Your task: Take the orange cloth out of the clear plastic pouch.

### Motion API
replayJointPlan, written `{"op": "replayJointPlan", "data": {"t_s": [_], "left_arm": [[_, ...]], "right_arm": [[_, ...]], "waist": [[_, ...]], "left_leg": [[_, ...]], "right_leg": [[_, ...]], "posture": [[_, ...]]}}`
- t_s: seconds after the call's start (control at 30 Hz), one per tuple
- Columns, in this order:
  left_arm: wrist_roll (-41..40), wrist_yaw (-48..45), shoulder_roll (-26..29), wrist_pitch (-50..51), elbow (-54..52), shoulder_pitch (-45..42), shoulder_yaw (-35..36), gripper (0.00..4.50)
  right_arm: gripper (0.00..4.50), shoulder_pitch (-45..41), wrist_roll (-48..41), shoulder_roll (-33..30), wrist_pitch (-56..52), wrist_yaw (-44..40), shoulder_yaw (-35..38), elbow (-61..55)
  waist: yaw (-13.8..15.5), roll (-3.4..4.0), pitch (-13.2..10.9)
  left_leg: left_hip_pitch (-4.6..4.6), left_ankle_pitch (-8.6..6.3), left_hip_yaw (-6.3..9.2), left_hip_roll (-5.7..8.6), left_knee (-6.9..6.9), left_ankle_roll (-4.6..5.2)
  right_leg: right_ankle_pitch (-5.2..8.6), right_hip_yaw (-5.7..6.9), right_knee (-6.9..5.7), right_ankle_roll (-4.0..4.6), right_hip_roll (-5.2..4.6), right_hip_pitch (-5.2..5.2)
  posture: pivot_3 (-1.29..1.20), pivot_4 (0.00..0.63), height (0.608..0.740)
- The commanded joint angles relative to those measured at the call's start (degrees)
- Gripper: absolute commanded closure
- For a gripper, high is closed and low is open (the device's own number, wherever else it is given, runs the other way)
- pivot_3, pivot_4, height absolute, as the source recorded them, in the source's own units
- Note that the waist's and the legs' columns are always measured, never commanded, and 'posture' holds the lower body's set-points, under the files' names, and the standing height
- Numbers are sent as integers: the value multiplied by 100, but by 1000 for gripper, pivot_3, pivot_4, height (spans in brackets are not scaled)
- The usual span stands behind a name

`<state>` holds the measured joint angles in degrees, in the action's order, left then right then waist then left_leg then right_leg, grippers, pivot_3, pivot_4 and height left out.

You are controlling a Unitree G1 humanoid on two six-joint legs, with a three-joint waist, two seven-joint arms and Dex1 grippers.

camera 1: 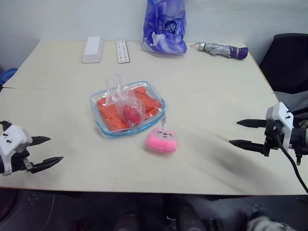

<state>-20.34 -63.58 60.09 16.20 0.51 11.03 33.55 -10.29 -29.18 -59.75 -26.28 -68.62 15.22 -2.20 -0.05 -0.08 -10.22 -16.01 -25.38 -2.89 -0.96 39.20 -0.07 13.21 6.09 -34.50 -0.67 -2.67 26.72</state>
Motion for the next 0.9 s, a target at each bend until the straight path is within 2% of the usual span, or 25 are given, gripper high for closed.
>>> {"op": "replayJointPlan", "data": {"t_s": [0.03,0.33,0.57,0.77,0.9], "left_arm": [[46,-49,31,-81,-96,57,35,31],[60,171,-43,-5,-107,-208,-102,31],[-103,353,-103,496,-328,-314,-109,31],[-496,638,-252,1383,-881,-416,-59,31],[-1248,1679,-787,2706,-1863,-939,9,31]], "right_arm": [[0,50,-126,-11,-24,68,337,-244],[0,143,-48,53,25,317,316,-388],[0,157,-51,119,59,456,295,-441],[0,187,-102,242,22,593,323,-621],[0,103,-477,402,-337,864,490,-1066]], "waist": [[0,0,0],[0,0,0],[-3,0,0],[-1,0,0],[4,0,0]], "left_leg": [[0,0,0,0,0,0],[1,1,0,1,1,-2],[1,3,-1,1,1,-5],[1,4,0,2,2,-6],[0,5,1,2,4,-7]], "right_leg": [[0,0,0,0,0,0],[0,-1,-4,0,0,0],[0,-1,-15,0,0,0],[0,-1,-26,0,0,0],[-2,-4,-31,-3,0,-1]], "posture": [[0,150,740],[0,150,740],[0,150,740],[0,150,740],[0,150,740]]}}
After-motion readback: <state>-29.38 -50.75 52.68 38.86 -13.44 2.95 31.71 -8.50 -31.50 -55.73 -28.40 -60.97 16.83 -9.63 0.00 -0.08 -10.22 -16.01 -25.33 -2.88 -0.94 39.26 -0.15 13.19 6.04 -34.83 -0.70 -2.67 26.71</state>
